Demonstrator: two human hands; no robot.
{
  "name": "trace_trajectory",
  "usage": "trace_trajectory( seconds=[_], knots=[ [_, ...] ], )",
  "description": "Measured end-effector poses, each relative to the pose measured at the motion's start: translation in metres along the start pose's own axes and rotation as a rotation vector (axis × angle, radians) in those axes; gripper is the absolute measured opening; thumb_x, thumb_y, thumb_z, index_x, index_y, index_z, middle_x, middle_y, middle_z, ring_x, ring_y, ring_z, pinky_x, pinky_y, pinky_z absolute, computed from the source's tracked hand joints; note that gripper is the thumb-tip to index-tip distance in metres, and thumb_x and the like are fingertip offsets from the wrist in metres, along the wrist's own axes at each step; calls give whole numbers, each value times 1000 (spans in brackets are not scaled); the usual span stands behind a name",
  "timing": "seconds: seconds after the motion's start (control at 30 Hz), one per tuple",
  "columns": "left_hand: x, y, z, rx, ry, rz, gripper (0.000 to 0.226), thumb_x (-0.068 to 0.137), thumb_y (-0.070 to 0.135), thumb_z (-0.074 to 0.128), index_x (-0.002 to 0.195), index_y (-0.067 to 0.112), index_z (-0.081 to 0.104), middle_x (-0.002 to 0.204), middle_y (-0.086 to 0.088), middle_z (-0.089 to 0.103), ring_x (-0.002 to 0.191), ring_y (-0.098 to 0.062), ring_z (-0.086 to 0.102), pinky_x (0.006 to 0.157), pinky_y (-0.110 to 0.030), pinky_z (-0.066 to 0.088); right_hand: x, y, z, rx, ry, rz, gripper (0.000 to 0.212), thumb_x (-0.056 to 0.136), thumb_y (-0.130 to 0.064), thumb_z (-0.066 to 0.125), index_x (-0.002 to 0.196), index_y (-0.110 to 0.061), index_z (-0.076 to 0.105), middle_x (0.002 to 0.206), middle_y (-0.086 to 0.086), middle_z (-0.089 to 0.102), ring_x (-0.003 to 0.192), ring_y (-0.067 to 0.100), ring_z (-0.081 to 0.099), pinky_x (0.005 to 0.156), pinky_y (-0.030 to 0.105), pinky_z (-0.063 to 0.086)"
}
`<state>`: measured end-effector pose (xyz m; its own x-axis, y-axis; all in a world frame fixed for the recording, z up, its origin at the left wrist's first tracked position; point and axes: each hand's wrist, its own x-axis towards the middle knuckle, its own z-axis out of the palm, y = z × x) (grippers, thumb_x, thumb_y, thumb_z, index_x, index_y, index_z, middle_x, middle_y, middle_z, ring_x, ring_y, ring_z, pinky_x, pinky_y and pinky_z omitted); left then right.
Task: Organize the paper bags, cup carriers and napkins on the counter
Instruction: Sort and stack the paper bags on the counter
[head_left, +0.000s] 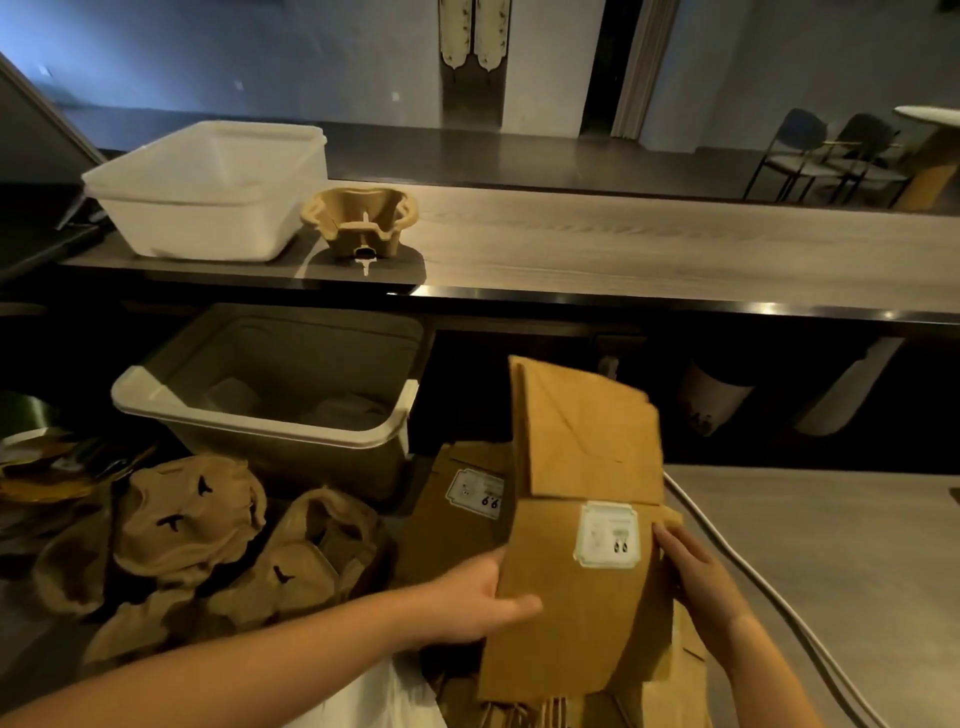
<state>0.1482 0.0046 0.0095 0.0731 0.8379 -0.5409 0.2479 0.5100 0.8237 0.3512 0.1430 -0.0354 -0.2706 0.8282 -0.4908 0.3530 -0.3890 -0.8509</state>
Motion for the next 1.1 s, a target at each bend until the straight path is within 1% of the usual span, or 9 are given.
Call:
trace_trajectory(
  seconds=[0.13, 0.3, 0.53, 0.6, 0.7, 0.73, 0.83, 0.93, 1.1],
  knots=[
    [-18, 12, 1, -48, -52, 88, 21, 96, 26, 47, 108, 40, 35, 114, 16, 48, 111, -7, 49, 93, -21, 43, -25, -15, -12, 270, -35, -85, 24, 90, -25, 50, 108, -13, 60, 98, 14, 64, 90, 27, 59, 75, 35, 45],
    [-32, 46, -19, -170, 147, 264, 23, 92, 21, 52, 103, 37, 38, 108, 17, 51, 99, -1, 54, 88, -21, 48, -52, -62, -23, 396, -58, -271, 20, 81, -29, 60, 101, -30, 62, 94, 3, 67, 87, 21, 62, 68, 36, 49],
    [-27, 112, -65, -441, 435, 400, 31, 91, 24, 54, 117, 33, 38, 105, 5, 56, 92, -13, 59, 68, -27, 50, -48, -97, -16, 359, -220, -355, 97, 25, -56, 91, 111, -24, 59, 86, 6, 70, 70, 21, 67, 55, 32, 56],
    [-23, 119, -77, -453, 455, 359, 29, 94, 27, 51, 120, 31, 39, 104, 3, 56, 92, -15, 57, 68, -29, 47, -42, -107, -8, 427, -209, -336, 87, 34, -50, 91, 110, -22, 59, 85, 9, 69, 65, 21, 66, 54, 31, 55],
    [-20, 117, -90, -581, 356, 186, 28, 94, 34, 48, 120, 22, 46, 109, -7, 56, 96, -23, 56, 71, -34, 48, -41, -127, 4, 521, -225, -288, 18, 86, -22, 61, 103, -19, 57, 84, 9, 67, 58, 15, 67, 51, 27, 56],
    [-20, 114, -93, -637, 300, 144, 29, 94, 35, 47, 119, 20, 49, 110, -10, 57, 97, -26, 57, 71, -35, 51, -40, -133, 8, 532, -210, -283, 10, 93, -16, 50, 100, -19, 56, 84, 8, 66, 58, 15, 66, 51, 26, 56],
    [-24, 101, -98, -631, 203, 102, 36, 95, 41, 42, 117, 15, 52, 98, -8, 67, 82, -19, 66, 58, -24, 54, -29, -156, 18, 500, -155, -286, 13, 99, -15, 42, 103, -15, 54, 85, 7, 65, 64, 16, 64, 51, 25, 56],
    [-27, 100, -110, -557, 225, 143, 42, 97, 44, 34, 115, 14, 59, 74, 1, 68, 60, -7, 62, 46, -16, 46, -10, -182, 27, 526, -148, -257, 23, 100, -16, 40, 117, -5, 51, 81, 8, 66, 57, 12, 65, 52, 22, 55],
    [-22, 111, -130, -716, 310, 151, 37, 96, 39, 43, 105, 9, 63, 71, 2, 68, 54, -4, 61, 39, -12, 43, 4, -205, 32, 585, -191, -179, 21, 99, -20, 44, 96, -2, 55, 61, 7, 70, 52, 13, 67, 49, 22, 56]
  ],
)
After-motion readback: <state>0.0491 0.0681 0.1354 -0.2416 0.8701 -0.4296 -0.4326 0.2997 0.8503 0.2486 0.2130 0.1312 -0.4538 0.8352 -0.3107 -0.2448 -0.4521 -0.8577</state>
